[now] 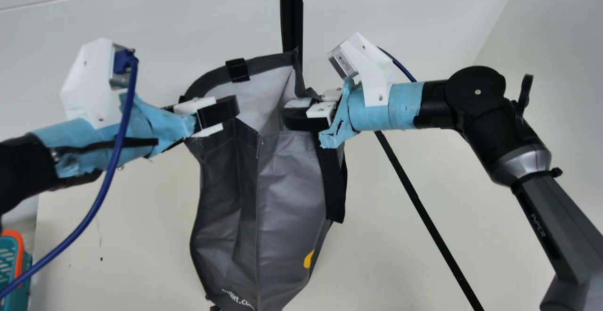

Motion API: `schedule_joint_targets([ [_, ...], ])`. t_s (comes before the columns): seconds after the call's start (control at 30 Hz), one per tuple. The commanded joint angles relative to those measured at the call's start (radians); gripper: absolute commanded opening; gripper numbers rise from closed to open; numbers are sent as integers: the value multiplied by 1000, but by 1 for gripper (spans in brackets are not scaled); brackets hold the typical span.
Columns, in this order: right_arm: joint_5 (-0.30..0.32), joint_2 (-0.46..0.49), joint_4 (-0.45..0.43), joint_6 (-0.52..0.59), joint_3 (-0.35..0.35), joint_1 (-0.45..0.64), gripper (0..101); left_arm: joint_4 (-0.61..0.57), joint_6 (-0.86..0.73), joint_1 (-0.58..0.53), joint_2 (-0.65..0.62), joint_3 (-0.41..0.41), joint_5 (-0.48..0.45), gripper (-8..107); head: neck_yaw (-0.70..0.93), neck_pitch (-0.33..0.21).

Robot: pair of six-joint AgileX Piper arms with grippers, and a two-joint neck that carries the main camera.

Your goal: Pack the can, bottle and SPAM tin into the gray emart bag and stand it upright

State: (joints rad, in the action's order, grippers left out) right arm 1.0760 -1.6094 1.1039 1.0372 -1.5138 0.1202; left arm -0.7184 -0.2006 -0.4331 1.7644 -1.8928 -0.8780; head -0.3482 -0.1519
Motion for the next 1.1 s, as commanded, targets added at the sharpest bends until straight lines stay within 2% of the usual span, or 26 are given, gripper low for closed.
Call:
schedule_joint_targets([
  [0.0,0,0,0,0,0,0,0,-16,-21,13,-32,17,0,86,-1,-23],
  [0.07,0,0,0,0,0,0,0,-33,-39,27,-61,35,-2,90,-1,-23],
  [0.2,0,0,0,0,0,0,0,-41,-67,56,-125,77,-2,90,-1,-23],
  [0.7,0,0,0,0,0,0,0,153,-35,154,-342,202,18,90,-1,-23],
  [0.87,0,0,0,0,0,0,0,241,0,202,-400,250,12,90,-1,-23],
  [1.07,0,0,0,0,0,0,0,435,60,235,-460,304,-3,90,-1,-23],
])
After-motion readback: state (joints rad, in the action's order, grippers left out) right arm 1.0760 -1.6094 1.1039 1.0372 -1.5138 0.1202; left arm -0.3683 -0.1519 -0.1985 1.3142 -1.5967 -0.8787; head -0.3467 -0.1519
